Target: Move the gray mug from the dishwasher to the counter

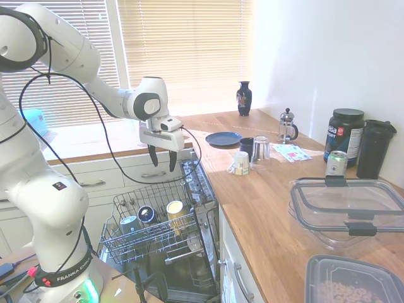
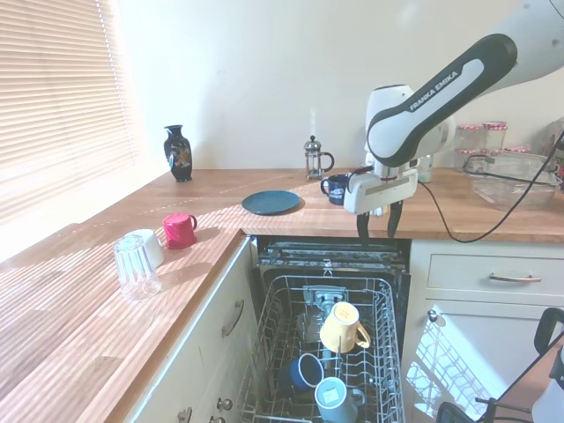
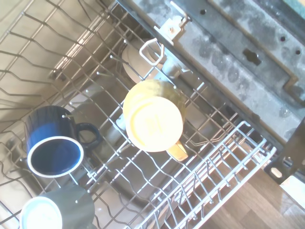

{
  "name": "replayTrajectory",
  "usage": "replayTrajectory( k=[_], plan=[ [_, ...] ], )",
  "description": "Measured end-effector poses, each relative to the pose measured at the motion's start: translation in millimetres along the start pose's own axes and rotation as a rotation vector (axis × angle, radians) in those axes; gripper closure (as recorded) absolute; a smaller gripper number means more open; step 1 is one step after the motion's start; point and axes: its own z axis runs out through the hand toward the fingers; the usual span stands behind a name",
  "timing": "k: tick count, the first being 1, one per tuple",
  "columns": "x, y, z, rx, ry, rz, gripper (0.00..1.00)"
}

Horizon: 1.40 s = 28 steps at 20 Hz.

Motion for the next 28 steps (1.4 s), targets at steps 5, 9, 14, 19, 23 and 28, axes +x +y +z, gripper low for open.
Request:
replayTrajectory(
  k=[5,9,14,19,23,28],
  plan=[
    [-6.2,-5.3,1.3,-0.004,0.001,-0.067,0.0],
    [-47.1,-32.2,14.5,-0.036,0.017,-0.205,0.0],
    [-106.0,-59.0,57.6,-0.121,0.049,-0.418,0.0],
    [-155.5,-76.8,89.1,-0.183,0.054,-0.612,0.0],
    [-166.1,-76.6,117.8,-0.228,0.046,-0.699,0.0],
    [-167.4,-71.9,156.8,-0.272,0.059,-0.788,0.0]
  ],
)
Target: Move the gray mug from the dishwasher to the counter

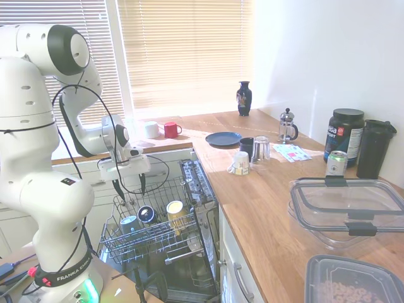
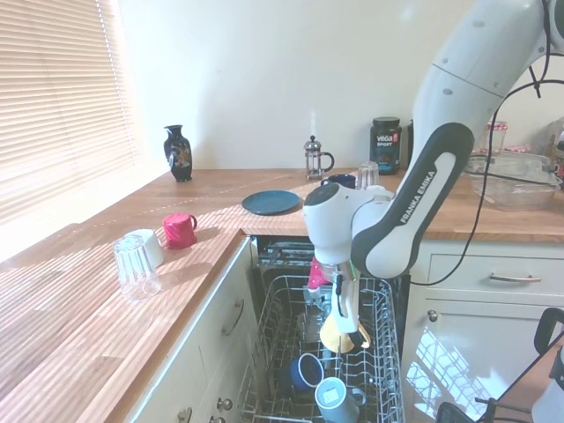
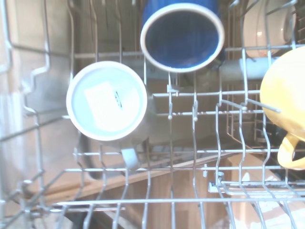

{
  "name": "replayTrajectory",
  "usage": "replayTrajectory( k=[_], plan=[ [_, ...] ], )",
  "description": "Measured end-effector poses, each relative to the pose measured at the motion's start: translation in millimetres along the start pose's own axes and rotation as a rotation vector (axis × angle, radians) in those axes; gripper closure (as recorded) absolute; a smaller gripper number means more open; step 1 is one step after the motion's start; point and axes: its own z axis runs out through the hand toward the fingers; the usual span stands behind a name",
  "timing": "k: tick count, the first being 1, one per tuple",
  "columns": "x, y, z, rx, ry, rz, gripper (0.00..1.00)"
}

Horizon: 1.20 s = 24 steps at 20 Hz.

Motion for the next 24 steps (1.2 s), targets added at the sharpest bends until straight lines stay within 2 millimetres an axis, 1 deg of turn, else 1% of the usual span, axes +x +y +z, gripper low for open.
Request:
replayTrajectory(
  k=[6,9,11,17,24],
  plan=[
    [-23.3,-27.6,42.8,-0.065,0.033,-0.093,0.0],
    [-31.1,-32.9,62.1,-0.07,0.029,-0.143,0.0],
    [-34.6,-35.8,71.4,-0.057,0.028,-0.171,0.0],
    [-43.8,-47.1,85.8,-0.011,0.022,-0.189,0.0],
    [-50.7,-66.3,88.5,0.066,0.016,-0.192,0.0]
  ],
)
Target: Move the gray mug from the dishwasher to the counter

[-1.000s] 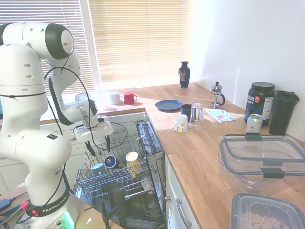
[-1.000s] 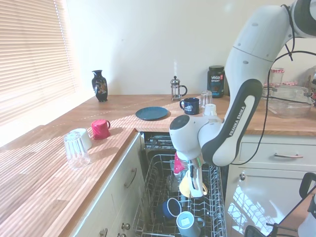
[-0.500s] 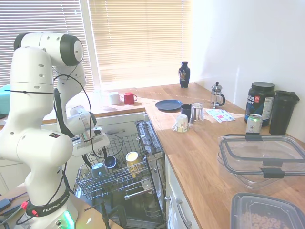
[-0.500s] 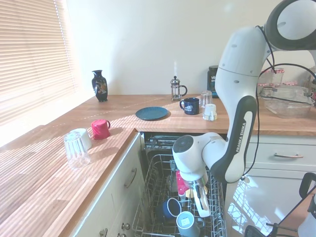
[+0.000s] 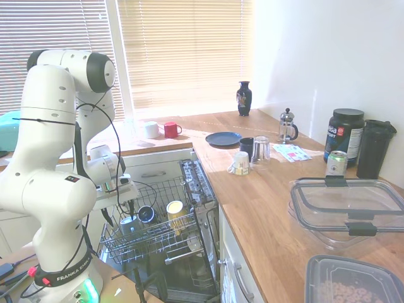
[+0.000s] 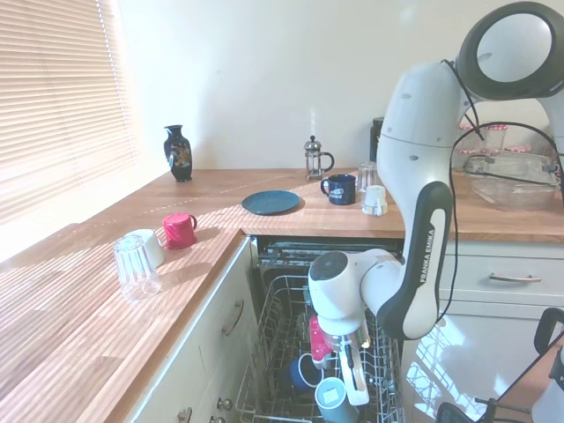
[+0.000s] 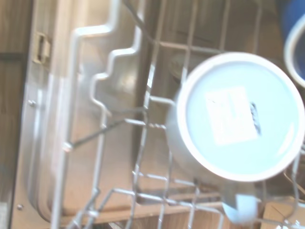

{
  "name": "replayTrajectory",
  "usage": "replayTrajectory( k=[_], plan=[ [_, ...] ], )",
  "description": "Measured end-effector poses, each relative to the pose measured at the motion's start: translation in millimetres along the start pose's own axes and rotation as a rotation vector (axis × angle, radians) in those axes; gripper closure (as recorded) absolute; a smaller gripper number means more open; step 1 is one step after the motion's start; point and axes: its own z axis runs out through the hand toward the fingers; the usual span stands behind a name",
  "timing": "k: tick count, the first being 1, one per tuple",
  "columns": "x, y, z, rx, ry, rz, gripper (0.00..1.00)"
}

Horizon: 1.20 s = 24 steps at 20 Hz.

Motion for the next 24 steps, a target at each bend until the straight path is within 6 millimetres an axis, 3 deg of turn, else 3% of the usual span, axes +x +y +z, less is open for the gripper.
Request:
replayTrajectory(
  k=[8,13,22,23,24],
  plan=[
    [-4.3,-0.2,22.2,0.02,0.008,-0.017,0.0],
    [5.4,4.7,40.6,0.031,0.056,-0.003,0.0],
    [-1.3,2.7,72.9,0.049,0.045,-0.002,0.0],
    [0.1,4.4,74.7,0.049,0.048,-0.001,1.0],
    [1.0,6.4,76.7,0.049,0.049,-0.001,1.0]
  ],
)
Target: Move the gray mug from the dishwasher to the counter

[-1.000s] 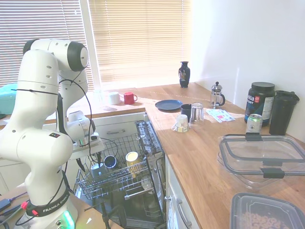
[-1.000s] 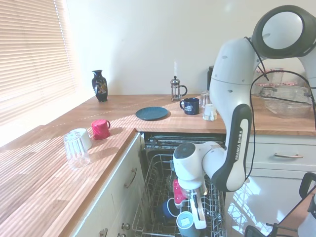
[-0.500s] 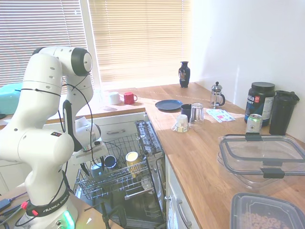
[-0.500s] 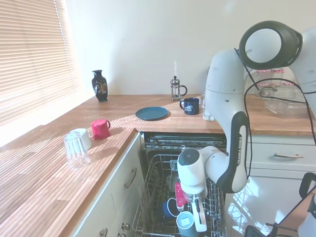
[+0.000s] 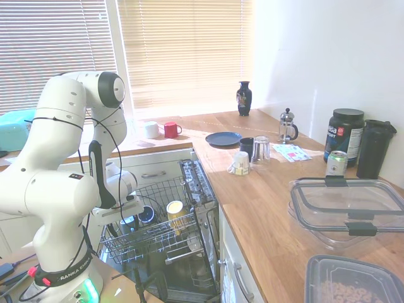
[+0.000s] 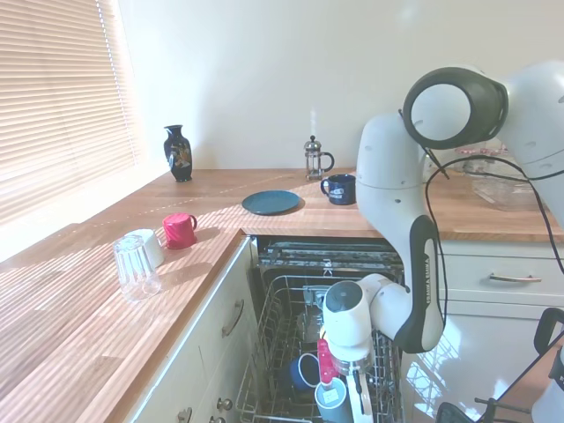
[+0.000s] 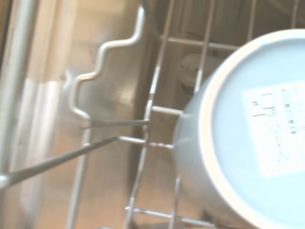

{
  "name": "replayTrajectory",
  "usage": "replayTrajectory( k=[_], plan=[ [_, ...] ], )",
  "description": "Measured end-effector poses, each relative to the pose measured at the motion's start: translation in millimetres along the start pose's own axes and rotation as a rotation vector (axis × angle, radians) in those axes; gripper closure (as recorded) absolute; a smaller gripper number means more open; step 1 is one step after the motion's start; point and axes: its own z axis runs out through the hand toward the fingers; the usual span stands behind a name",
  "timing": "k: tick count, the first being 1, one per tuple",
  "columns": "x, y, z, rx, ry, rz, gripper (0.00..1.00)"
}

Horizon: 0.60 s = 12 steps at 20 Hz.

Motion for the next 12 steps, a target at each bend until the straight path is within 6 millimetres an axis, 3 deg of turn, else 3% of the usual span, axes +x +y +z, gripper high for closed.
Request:
replayTrajectory(
  k=[4,12],
  plan=[
    [-1.6,7.7,9.9,-0.009,-0.007,-0.011,1.0],
    [-3.9,4.5,14.6,-0.001,-0.005,-0.026,1.0]
  ],
)
